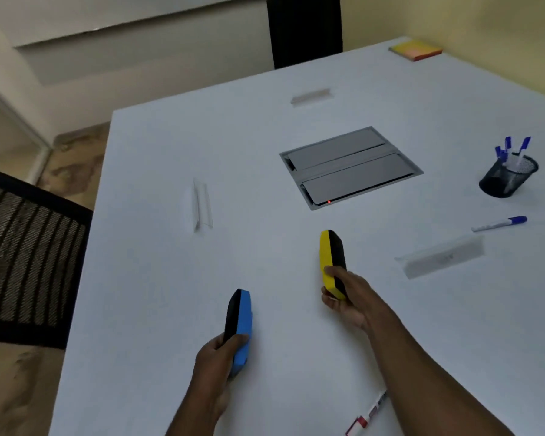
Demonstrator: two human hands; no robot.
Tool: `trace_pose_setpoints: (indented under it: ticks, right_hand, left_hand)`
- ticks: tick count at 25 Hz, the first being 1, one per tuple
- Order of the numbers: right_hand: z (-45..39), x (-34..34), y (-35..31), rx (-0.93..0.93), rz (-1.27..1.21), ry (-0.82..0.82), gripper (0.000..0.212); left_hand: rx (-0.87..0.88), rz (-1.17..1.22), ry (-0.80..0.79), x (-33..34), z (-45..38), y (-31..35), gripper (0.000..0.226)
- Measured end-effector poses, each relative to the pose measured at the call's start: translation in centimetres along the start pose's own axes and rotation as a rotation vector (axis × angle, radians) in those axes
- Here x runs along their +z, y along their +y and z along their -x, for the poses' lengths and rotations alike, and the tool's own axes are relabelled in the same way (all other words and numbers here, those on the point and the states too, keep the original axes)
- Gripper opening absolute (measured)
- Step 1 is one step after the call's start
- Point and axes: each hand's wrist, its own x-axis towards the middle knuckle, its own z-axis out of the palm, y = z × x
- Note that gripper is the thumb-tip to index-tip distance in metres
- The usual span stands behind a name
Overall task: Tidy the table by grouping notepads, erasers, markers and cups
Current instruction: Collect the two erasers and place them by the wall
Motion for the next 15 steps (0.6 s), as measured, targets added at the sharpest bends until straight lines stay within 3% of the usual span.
trace_pose_setpoints:
  ticks: [6, 10, 15]
  right_hand:
    - [11.3, 0.1, 5.8, -0.052, 0.149, -0.120, 0.046]
    - [18.2, 0.2, 9.7, -0.126, 0.264, -0.080, 0.052]
    - [27.1, -0.8, 14.4, -0.187, 0.198, -0.083, 0.056]
  left_hand:
    - [0.071, 0.173, -0.166, -5.5, 8.2, -2.9, 0.041]
    - [0.119, 0.121, -0.217, -7.8, 12.9, -5.9, 0.050]
    - [0.190, 0.091, -0.363, -10.1, 19.1, -9.6, 0.062]
